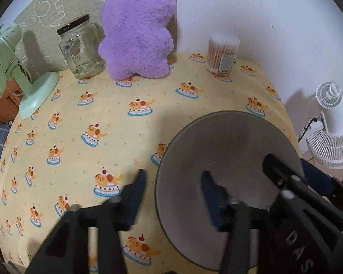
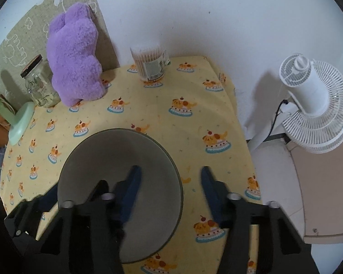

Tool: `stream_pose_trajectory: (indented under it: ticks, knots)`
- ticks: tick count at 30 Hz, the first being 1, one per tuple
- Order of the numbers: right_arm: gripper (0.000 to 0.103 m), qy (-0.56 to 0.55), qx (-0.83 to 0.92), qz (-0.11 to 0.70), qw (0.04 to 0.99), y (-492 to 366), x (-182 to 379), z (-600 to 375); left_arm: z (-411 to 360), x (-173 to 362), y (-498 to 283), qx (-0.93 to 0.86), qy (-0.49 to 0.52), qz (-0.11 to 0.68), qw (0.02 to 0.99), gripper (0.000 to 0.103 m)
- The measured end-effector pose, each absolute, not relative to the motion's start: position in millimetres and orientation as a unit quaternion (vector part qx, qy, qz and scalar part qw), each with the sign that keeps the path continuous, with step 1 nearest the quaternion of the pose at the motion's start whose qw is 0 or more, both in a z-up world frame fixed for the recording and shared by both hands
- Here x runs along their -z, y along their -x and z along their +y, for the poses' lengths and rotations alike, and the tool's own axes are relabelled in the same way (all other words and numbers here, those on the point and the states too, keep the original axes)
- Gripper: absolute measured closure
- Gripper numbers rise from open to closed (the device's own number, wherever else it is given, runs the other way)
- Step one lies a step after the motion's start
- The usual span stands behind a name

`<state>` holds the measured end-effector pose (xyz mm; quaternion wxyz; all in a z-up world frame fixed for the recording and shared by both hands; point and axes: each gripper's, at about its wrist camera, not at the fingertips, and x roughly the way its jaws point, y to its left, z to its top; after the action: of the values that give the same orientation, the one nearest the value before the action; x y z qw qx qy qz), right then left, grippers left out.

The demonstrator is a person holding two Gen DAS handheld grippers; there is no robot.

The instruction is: Organize plates and bowls

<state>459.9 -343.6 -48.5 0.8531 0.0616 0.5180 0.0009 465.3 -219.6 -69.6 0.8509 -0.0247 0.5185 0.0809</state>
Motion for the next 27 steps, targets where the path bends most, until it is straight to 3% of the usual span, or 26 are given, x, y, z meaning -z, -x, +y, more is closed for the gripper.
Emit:
stream_pose_trajectory:
  ticks: [3,8,27]
  knots:
    - [0.074,-0.075,-0.005,0.523,0.849,-461.8,53.3,-345.9,-220.5,71.4,-467.8,-0.080,0.023,0.523,0.848,0.068]
    - [0.080,-0.074,-0.005,0.525,0.848,-464.4,53.9,-345.3,-220.5,72.1,-471.8,-0.069,0.026,0.527,0.847,0.075]
    - [0.081,-0.088,0.008,0.532,0.842,-447.9,42.2,-346.9,-222.8,60.3,-455.4,-0.069,0.027,0.535,0.841,0.078]
